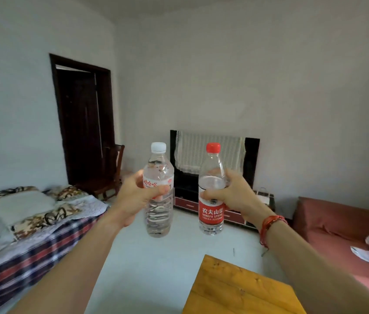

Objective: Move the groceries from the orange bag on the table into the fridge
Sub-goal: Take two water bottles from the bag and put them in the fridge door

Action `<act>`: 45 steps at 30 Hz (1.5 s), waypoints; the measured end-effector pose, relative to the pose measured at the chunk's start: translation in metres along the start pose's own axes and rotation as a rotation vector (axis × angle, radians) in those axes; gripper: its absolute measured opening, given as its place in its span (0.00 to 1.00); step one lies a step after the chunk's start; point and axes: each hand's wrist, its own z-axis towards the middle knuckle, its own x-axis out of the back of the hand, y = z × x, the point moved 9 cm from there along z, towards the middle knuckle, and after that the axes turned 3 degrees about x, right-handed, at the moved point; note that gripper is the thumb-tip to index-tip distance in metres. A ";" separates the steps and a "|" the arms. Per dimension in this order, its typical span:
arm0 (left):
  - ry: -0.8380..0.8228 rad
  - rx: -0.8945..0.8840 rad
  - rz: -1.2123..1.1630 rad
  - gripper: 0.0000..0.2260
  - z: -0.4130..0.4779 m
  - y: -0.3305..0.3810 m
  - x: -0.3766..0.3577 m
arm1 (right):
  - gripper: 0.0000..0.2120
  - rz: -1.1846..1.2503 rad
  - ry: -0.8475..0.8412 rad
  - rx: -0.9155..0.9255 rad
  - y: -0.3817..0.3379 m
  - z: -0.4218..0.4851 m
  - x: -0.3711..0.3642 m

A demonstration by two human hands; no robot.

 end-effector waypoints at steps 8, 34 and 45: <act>0.227 0.011 0.093 0.16 -0.063 0.008 0.153 | 0.26 0.107 -0.184 0.059 -0.046 0.013 -0.158; 1.213 0.033 0.328 0.20 -0.375 0.080 0.344 | 0.31 0.369 -1.136 0.422 -0.223 -0.097 -0.509; 1.622 0.017 0.387 0.20 -0.571 0.126 0.292 | 0.29 0.491 -1.490 0.584 -0.298 -0.278 -0.546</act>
